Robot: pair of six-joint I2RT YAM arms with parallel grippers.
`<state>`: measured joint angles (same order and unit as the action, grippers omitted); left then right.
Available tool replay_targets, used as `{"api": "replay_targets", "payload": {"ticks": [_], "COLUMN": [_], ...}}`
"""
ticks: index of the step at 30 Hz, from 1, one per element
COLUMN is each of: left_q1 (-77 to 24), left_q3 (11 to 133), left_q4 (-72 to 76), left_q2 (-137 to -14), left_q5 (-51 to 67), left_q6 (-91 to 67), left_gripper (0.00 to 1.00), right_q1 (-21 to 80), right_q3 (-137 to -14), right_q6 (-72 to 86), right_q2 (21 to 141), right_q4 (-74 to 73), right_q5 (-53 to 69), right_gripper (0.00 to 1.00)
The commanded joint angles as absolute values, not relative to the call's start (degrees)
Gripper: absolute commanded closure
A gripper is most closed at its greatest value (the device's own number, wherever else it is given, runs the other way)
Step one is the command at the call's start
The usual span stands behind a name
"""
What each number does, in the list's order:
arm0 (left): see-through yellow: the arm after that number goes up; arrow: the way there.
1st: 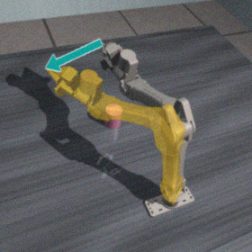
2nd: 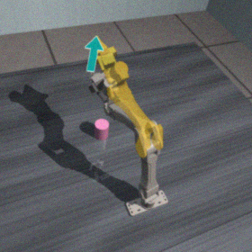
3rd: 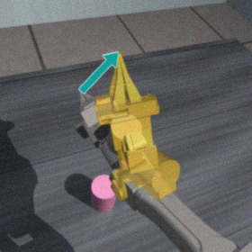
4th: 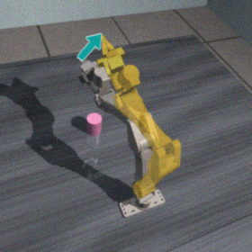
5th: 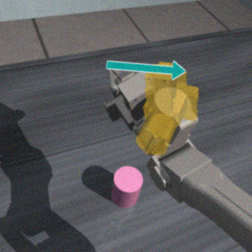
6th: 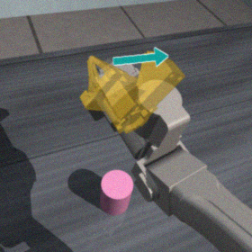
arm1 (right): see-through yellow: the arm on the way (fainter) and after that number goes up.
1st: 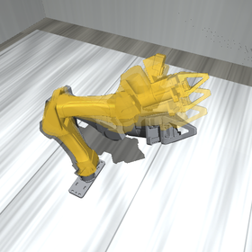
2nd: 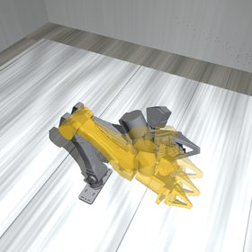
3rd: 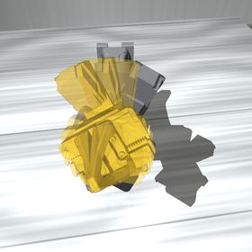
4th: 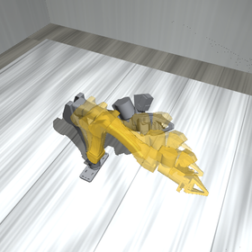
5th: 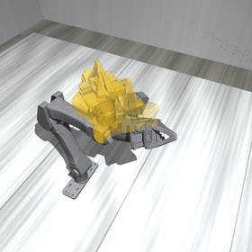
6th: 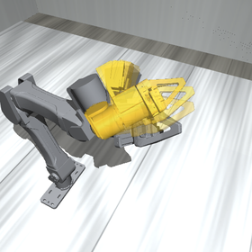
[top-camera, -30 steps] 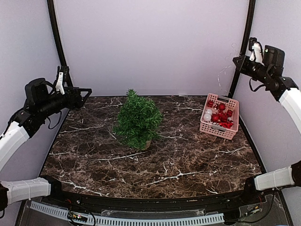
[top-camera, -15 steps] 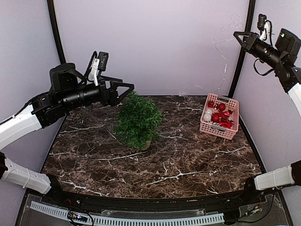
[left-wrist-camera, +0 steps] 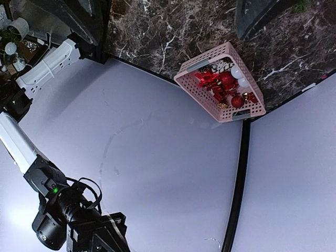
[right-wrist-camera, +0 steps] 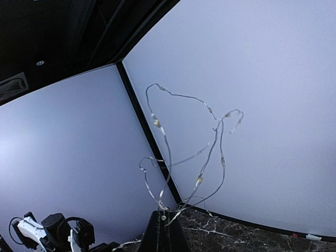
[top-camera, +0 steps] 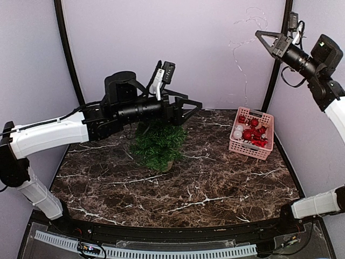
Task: Decorate the small christmas tree
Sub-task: Pass from the right arm to the left
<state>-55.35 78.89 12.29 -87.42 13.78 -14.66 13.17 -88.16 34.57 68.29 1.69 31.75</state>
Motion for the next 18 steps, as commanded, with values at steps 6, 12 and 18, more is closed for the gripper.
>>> {"api": "replay_targets", "payload": {"ticks": [6, 12, 18], "left_q1": [-57.73, -57.66, -57.66], "left_q3": [87.34, 86.82, 88.07], "left_q4": [17.97, 11.51, 7.66], "left_q2": [-91.96, -86.87, -85.28], "left_q5": [15.65, 10.74, 12.36], "left_q6": [-16.41, -13.61, -12.87], "left_gripper": [0.08, 0.04, 0.03], "right_q1": [19.47, 22.06, 27.57], "right_q3": [-76.37, -70.08, -67.91], "right_q6": [31.11, 28.73, 25.59], "right_q2": [64.06, 61.45, 62.21], "right_q4": [7.77, 7.34, 5.75], "right_q5": [38.69, 45.26, 48.48], "right_gripper": [1.00, 1.00, 1.00]}}
